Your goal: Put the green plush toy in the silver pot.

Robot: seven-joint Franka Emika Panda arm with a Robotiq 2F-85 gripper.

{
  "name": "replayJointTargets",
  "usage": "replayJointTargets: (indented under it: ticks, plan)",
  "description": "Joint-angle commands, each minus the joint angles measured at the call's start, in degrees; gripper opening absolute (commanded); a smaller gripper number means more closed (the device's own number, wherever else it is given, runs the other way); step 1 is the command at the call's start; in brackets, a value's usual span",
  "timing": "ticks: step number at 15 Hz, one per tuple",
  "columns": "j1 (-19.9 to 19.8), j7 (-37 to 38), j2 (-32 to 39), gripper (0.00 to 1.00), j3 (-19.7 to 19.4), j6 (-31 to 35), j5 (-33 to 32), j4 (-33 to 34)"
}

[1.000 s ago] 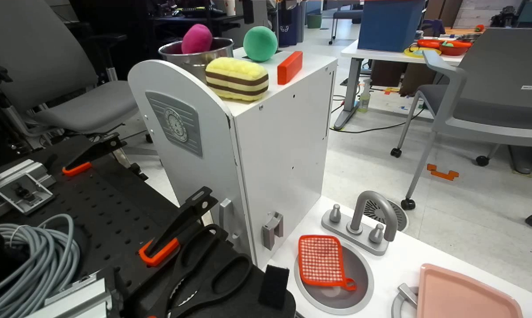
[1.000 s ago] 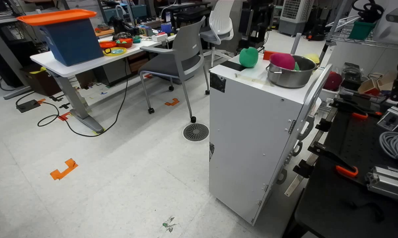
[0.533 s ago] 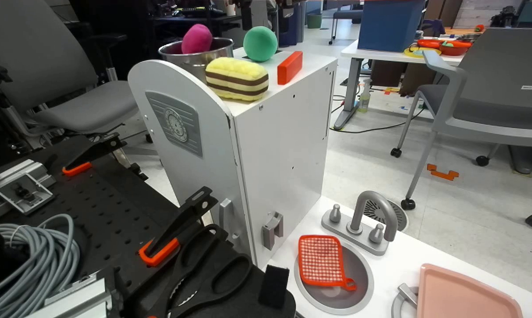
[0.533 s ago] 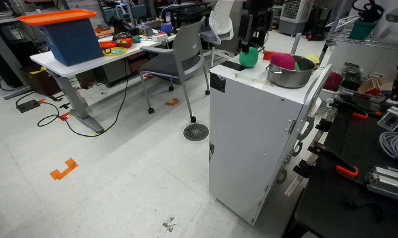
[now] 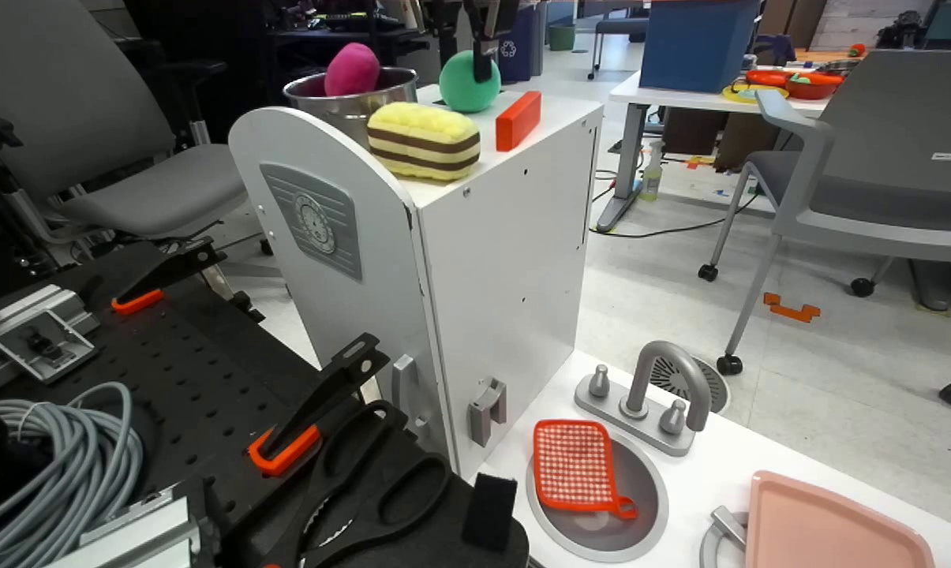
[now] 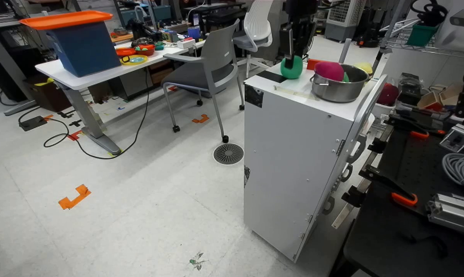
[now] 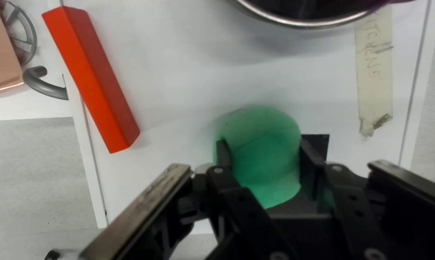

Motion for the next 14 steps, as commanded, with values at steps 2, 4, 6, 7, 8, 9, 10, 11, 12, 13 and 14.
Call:
replayJointTargets:
  ticks: [2, 4, 6, 7, 8, 9, 10, 11, 12, 13, 14]
  plan:
    - [0.0, 0.2, 0.5, 0.11, 0.2, 0.0, 0.6, 0.9]
    - [0.1, 0.2, 0.2, 0.02, 0.3, 0.0, 0.6, 0.8]
    - [0.7, 0.9, -0.1, 0.03, -0.2, -0.4, -0.7, 0.7]
    - [1.1, 1.1, -0.5, 0.02, -0.4, -0.4, -1.8, 0.5]
    - [1.6, 1.2, -0.9, 0.04, -0.7, -1.0, -3.1, 0.2]
    - [2.4, 1.7, -1.4, 0.04, -1.2, -2.4, -5.3, 0.0]
    - [3.2, 2.3, -2.1, 0.04, -1.6, -3.4, -7.7, -0.3]
    - [4.0, 3.1, -2.9, 0.04, -1.9, -4.2, -10.2, -0.8]
    - [4.6, 3.6, -3.7, 0.04, -2.0, -5.1, -12.3, -1.1]
    - [5.6, 4.7, -4.6, 0.04, -2.3, -5.9, -15.2, -1.6]
    - [6.3, 5.6, -5.4, 0.04, -2.5, -6.4, -17.6, -2.0]
